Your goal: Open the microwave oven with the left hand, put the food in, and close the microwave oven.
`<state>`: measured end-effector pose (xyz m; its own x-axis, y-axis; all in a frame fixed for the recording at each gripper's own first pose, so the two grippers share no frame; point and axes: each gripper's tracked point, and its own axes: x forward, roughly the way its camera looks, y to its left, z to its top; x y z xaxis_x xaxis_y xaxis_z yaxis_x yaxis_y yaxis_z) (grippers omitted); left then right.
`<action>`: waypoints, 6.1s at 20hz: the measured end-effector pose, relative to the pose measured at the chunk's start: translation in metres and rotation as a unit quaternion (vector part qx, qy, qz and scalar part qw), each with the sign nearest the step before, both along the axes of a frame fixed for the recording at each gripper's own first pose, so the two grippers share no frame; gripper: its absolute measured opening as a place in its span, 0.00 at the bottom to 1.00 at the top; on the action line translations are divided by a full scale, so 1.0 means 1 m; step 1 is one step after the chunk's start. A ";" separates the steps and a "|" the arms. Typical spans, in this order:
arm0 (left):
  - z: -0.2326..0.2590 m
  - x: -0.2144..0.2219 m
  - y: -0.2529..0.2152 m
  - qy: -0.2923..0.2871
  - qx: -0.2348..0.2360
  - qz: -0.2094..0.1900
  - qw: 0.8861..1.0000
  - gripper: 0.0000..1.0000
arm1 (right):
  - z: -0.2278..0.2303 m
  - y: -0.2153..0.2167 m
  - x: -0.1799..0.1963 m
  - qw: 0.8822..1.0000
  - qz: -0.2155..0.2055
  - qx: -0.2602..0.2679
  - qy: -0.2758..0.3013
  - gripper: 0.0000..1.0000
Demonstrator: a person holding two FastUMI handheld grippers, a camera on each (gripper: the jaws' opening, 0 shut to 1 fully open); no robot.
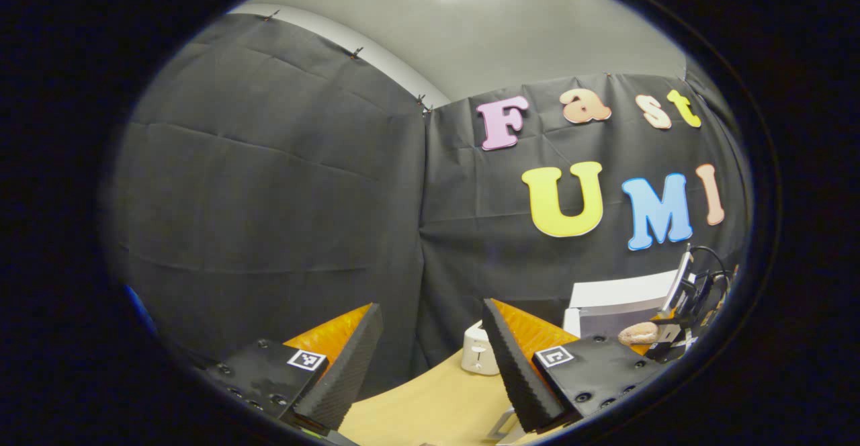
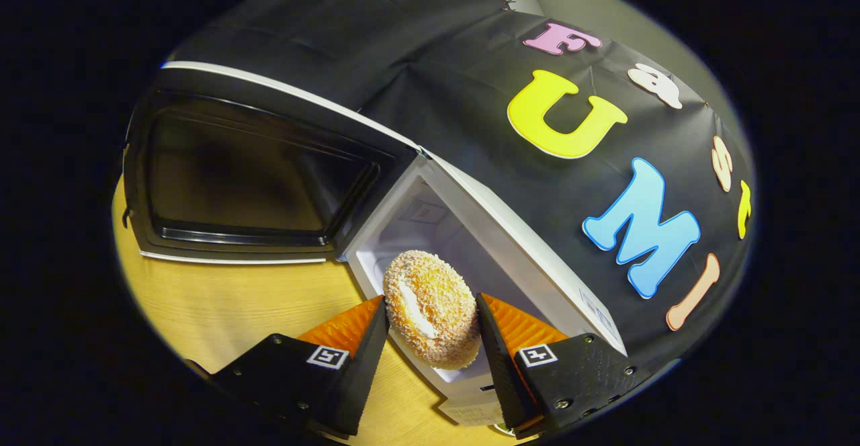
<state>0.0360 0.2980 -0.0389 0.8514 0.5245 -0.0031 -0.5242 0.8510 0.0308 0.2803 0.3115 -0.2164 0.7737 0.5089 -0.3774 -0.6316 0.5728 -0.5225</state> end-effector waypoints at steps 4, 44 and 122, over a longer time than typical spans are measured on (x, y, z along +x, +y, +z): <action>-0.013 0.002 0.021 0.015 -0.007 0.018 1.000 0.97 | -0.022 0.007 0.029 1.000 -0.016 -0.019 -0.019 0.77; -0.236 0.028 -0.005 0.183 -0.112 -0.071 0.974 0.40 | 0.118 -0.056 -0.057 0.962 -0.104 0.254 -0.003 0.97; -0.192 0.309 -0.373 0.118 -0.117 -0.442 0.881 0.07 | 0.137 -0.282 -0.147 0.905 -0.355 0.234 -0.012 0.97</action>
<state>0.3452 -0.0748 -0.2309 0.8882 -0.3822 -0.2551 0.3444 0.9212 -0.1812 0.1338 0.0293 -0.0793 0.9738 -0.0195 -0.2267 -0.0095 0.9920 -0.1260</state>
